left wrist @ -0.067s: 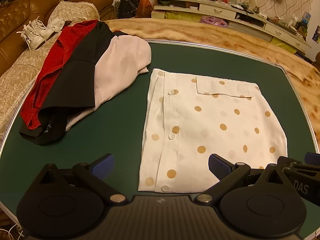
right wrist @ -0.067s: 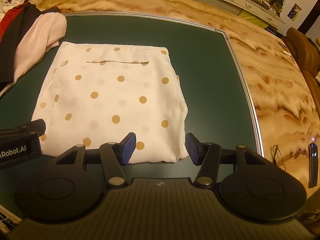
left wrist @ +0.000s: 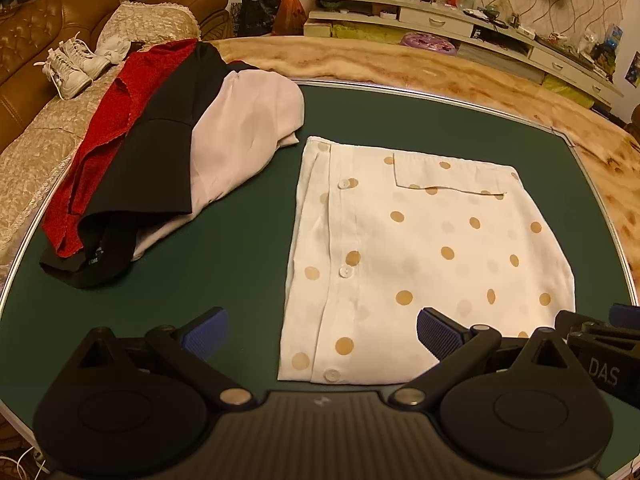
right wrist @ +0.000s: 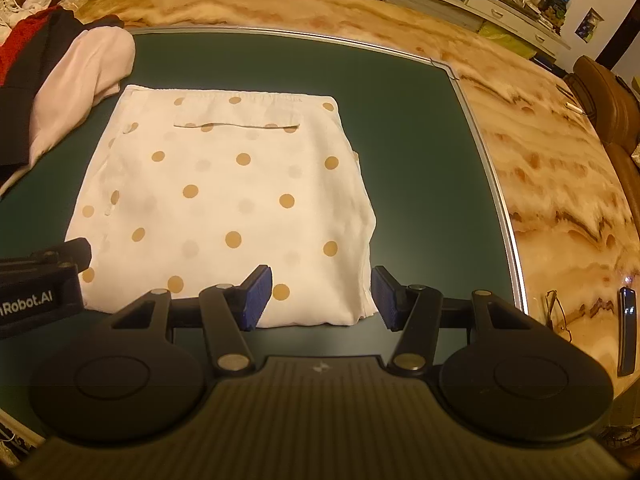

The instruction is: Fold clothes

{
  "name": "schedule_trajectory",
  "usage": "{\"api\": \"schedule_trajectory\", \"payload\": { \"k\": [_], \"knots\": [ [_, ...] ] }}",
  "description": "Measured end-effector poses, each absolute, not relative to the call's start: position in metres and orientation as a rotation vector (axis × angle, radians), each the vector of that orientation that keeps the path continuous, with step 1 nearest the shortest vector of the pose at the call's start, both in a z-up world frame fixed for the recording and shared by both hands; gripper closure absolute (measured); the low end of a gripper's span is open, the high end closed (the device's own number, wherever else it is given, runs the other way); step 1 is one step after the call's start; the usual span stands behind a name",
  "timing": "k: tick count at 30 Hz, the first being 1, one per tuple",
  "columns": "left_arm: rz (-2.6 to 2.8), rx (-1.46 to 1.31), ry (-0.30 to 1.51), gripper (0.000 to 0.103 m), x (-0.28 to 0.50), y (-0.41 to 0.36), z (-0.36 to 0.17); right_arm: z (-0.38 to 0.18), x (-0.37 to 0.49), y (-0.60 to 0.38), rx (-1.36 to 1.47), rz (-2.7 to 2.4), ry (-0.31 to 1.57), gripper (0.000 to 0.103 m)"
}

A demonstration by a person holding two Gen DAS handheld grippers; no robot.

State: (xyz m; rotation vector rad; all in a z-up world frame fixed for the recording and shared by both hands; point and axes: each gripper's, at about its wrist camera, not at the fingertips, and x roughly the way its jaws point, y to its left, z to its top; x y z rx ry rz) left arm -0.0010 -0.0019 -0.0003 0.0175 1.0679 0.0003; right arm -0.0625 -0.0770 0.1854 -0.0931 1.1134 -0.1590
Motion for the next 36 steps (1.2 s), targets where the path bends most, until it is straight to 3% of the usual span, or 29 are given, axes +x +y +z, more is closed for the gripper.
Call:
{"api": "schedule_trajectory", "payload": {
  "k": [36],
  "knots": [
    [0.012,0.002,1.054,0.000,-0.028,0.012,0.003,0.191,-0.077,-0.070,-0.045,-0.110,1.091,0.041]
  ]
}}
